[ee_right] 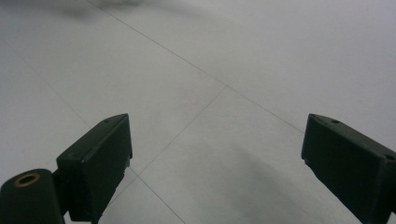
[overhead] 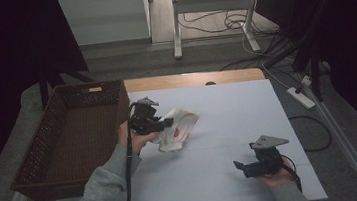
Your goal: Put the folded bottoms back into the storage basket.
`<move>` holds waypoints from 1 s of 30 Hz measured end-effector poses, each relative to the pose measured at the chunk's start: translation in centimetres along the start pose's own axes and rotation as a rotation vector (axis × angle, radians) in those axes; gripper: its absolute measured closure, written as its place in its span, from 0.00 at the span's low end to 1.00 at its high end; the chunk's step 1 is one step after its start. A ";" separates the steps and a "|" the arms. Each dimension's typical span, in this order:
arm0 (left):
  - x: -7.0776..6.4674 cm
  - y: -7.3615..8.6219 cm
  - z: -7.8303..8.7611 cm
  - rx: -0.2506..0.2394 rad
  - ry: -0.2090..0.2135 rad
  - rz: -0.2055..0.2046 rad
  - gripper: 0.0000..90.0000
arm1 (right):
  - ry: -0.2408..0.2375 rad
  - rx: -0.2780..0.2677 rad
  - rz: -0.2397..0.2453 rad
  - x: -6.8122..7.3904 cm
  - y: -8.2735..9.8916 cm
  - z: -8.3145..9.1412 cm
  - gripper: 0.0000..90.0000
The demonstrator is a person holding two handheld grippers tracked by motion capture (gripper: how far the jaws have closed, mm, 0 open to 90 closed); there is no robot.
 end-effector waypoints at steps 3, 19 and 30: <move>-0.2 -0.1 0.4 -0.009 0.004 -0.004 0.86 | 0.001 0.000 0.000 0.0 0.0 0.0 0.10; -0.8 -0.3 1.9 -0.044 0.014 -0.022 0.86 | 0.002 0.002 -0.003 0.0 0.0 0.0 0.10; -0.8 -0.2 2.6 -0.059 0.016 -0.020 0.86 | 0.003 0.002 -0.003 0.0 0.1 0.0 0.10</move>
Point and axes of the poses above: each handheld gripper's, and its own axes: z roughly backward along the jaws, y roughly out of its underside, x roughly to its left, the point moved 6 cm from there along -z, roughly forward along the jaws, and after that the axes turned 3 degrees about -z, right-handed, at the moved point
